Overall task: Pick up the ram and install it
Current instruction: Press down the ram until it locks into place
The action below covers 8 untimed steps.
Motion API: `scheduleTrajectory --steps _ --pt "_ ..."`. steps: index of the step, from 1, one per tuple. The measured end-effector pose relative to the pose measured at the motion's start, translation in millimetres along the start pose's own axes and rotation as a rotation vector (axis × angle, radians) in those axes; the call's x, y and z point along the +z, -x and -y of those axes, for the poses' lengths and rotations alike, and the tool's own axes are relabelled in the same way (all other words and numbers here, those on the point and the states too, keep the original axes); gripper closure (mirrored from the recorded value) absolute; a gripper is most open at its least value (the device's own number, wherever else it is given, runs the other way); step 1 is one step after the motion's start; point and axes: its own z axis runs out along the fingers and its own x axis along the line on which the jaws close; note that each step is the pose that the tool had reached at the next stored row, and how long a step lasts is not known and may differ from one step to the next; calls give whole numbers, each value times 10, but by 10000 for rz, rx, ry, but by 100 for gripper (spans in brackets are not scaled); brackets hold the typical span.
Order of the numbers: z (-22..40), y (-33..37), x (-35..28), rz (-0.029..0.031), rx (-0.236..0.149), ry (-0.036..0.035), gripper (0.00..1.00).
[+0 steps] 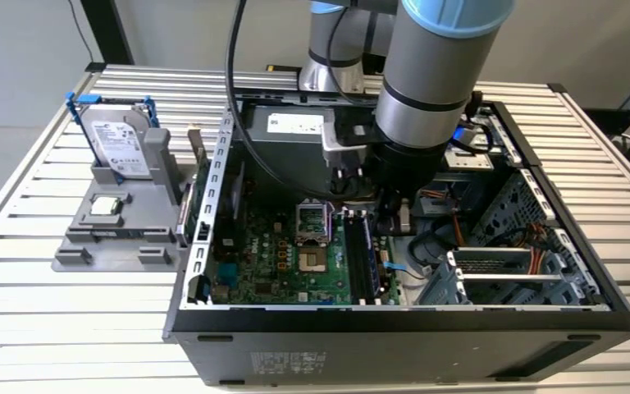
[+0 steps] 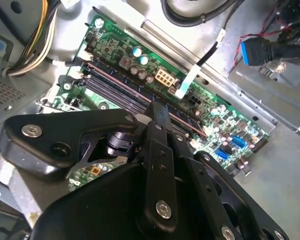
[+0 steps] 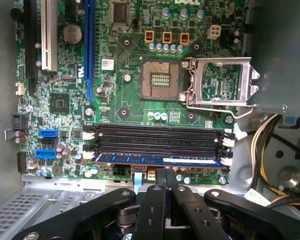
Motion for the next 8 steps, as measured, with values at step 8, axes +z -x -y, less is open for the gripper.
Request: scheduleTrajectory --steps 8 --pt "1 0 0 10 -331 2 100"
